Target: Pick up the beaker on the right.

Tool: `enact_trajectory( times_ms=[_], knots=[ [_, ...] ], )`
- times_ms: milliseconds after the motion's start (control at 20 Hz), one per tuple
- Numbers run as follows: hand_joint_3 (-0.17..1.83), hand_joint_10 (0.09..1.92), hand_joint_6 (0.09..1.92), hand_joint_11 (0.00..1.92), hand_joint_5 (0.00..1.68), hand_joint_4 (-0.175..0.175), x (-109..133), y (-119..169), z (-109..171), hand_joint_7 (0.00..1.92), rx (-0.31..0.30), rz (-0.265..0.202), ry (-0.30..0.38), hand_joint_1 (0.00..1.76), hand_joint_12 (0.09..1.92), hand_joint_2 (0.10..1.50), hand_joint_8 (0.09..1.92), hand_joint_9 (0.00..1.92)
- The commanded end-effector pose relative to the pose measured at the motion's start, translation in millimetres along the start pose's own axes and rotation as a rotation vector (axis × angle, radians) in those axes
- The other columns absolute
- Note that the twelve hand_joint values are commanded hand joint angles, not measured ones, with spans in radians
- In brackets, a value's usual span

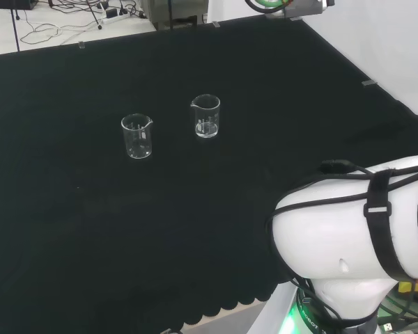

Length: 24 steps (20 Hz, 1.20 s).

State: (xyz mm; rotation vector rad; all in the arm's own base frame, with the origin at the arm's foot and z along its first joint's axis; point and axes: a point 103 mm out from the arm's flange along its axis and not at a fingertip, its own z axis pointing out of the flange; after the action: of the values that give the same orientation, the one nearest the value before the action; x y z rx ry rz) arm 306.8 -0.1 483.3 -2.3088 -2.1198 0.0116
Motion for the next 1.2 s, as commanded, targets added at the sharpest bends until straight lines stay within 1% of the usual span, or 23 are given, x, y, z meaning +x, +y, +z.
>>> enact_trajectory(
  times_ms=[50,150,300,450,550,750,1050,1200],
  knots=[
    [0.53,0.63,0.32,0.0,0.19,-0.003,-0.2,-0.1,-0.2,0.01,-0.011,0.0,-0.01,0.08,1.17,1.16,0.41,0.09],
    [0.39,0.63,0.21,0.0,0.24,-0.001,-0.2,-0.3,-0.6,0.0,-0.013,0.0,-0.012,0.05,1.17,1.25,0.41,0.09],
    [0.31,0.63,0.14,0.0,0.27,0.0,-0.8,-0.8,-1.0,0.0,-0.013,0.001,-0.008,0.04,1.18,1.29,0.41,0.09],
    [0.29,0.62,0.12,0.0,0.28,0.0,0.5,-0.1,-0.1,0.0,-0.011,0.0,-0.005,0.04,1.18,1.3,0.41,0.1],
    [0.29,0.62,0.12,0.0,0.28,0.0,0.6,1.6,5.3,0.0,0.0,0.001,0.007,0.04,1.18,1.3,0.41,0.1],
    [0.27,0.62,0.11,0.0,0.29,0.0,-1.0,6.8,24.9,0.0,0.035,0.02,0.017,0.08,1.18,1.29,0.41,0.1],
    [0.25,0.62,0.09,0.0,0.3,-0.002,-8.3,20.8,42.4,0.0,0.055,0.049,0.036,0.13,1.18,1.28,0.41,0.1],
    [0.25,0.62,0.09,0.0,0.3,-0.002,-15.0,33.3,53.3,0.0,0.07,0.061,0.037,0.13,1.18,1.28,0.41,0.09]
  ],
)
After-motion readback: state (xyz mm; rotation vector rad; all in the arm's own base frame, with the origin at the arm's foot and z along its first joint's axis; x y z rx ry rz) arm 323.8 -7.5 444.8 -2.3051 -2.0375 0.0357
